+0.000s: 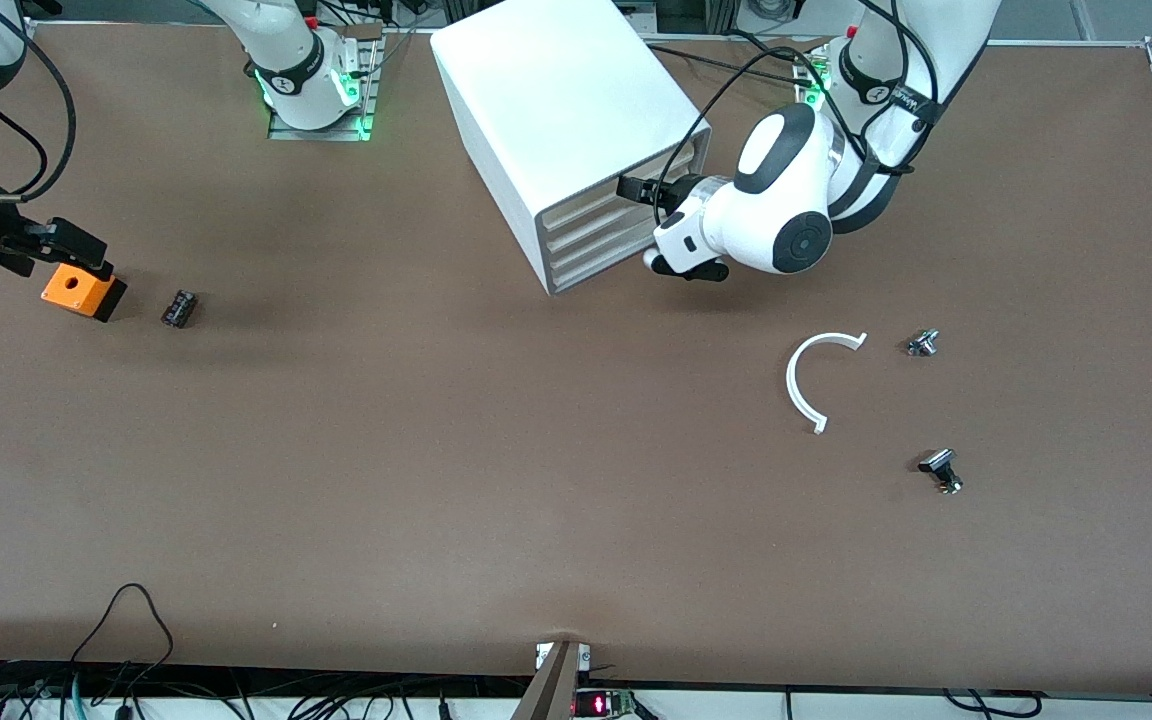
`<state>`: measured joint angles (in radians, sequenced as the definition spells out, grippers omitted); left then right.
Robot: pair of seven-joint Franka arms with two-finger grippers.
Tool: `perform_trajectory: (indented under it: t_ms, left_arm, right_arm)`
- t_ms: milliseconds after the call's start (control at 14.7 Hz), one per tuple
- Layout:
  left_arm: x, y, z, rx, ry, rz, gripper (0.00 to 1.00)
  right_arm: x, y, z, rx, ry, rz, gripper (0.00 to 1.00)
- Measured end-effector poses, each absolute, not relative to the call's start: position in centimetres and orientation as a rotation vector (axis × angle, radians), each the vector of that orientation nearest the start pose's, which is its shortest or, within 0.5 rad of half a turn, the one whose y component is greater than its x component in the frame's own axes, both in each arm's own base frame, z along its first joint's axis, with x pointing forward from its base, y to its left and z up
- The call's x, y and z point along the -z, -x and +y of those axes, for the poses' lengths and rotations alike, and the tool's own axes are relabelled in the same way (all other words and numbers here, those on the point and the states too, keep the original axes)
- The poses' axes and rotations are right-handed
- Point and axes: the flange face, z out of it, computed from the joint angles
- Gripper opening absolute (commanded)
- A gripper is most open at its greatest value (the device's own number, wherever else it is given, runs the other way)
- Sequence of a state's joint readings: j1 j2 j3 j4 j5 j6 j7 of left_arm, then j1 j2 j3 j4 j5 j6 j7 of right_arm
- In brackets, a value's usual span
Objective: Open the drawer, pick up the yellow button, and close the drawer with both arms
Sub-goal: 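Grasp the drawer front and pull the drawer open with the left gripper, then withdraw the left gripper while the right gripper reaches into the drawer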
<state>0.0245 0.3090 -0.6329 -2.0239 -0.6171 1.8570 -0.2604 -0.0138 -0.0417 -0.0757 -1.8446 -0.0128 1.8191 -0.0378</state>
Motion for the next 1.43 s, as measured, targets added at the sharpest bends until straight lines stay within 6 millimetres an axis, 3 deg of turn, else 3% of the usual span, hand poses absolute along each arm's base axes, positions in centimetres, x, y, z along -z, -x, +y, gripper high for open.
perform_trajectory:
  t_ms: [475,950,1018,1154,1222,1357,1425]
  left_arm:
    - [-31.6,-43.3,-33.8,-1.250,3.420,0.223,0.99]
    - [-31.0,-43.2,-32.5,-1.347,3.505,0.380,0.98]
    - [-30.7,-42.9,-32.4,-1.362,3.506,0.389,0.94]
    - [-30.3,-42.7,-32.2,-1.377,3.509,0.382,0.77]
    - [-30.1,-42.6,-32.1,-1.381,3.508,0.378,0.57]
    - [-29.6,-42.5,-31.8,-1.369,3.516,0.415,0.03]
    - [-29.4,-42.3,-31.8,-1.367,3.521,0.458,0.00]
  right_arm:
    - [-53.0,-55.3,-4.5,0.002,3.149,0.060,1.00]
    - [-52.5,-56.1,-2.5,0.032,3.115,0.031,1.00]
    - [-52.4,-56.1,-2.4,0.033,3.115,0.029,1.00]
    - [-52.2,-56.2,-2.4,0.027,3.115,0.029,1.00]
    - [-52.1,-56.2,-2.4,0.025,3.115,0.029,1.00]
    - [-52.0,-56.3,-2.4,0.023,3.115,0.029,1.00]
    - [-52.0,-56.3,-2.4,0.022,3.115,0.027,1.00]
